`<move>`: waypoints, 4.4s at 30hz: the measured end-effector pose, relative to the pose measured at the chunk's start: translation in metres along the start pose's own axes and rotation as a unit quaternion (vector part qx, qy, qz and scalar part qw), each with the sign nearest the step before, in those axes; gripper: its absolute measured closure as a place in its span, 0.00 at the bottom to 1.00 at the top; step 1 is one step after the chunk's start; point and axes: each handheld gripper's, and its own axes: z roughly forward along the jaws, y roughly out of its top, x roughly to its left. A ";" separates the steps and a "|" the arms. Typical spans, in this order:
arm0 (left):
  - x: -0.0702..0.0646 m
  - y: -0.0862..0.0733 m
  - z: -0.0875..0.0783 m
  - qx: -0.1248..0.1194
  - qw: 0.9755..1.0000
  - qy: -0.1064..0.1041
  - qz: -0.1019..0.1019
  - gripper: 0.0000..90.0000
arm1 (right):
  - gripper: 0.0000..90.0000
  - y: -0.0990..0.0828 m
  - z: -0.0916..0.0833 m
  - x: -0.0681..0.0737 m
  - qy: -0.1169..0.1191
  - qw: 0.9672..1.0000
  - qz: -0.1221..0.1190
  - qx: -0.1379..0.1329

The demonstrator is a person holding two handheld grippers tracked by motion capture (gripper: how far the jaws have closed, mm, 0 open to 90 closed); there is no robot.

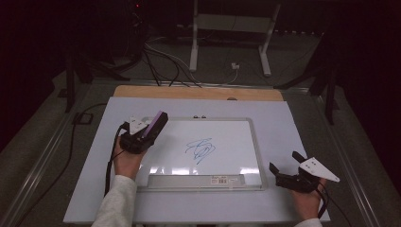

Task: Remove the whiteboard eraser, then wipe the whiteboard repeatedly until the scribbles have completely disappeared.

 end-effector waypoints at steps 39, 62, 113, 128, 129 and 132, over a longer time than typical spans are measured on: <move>-0.041 -0.012 0.019 0.022 0.999 -0.019 0.040 0.71 | 0.00 0.000 0.000 0.000 -0.001 1.000 -0.004 0.001; -0.057 -0.021 0.034 0.041 0.997 -0.020 0.063 0.71 | 0.00 0.000 0.000 0.000 -0.002 1.000 -0.006 0.002; -0.090 -0.023 0.037 0.052 0.988 -0.092 0.109 0.43 | 0.00 0.000 0.001 0.000 -0.001 1.000 -0.005 0.007; -0.097 -0.020 0.056 0.075 0.990 -0.082 0.085 0.26 | 0.00 0.000 0.001 0.000 -0.001 1.000 -0.002 0.009; -0.099 -0.020 0.057 0.080 0.990 -0.079 0.089 0.27 | 0.00 0.000 0.001 0.000 0.000 1.000 -0.003 0.009; -0.100 -0.021 0.060 0.085 0.990 -0.072 0.092 0.35 | 0.00 0.000 0.001 0.000 0.000 1.000 -0.003 0.009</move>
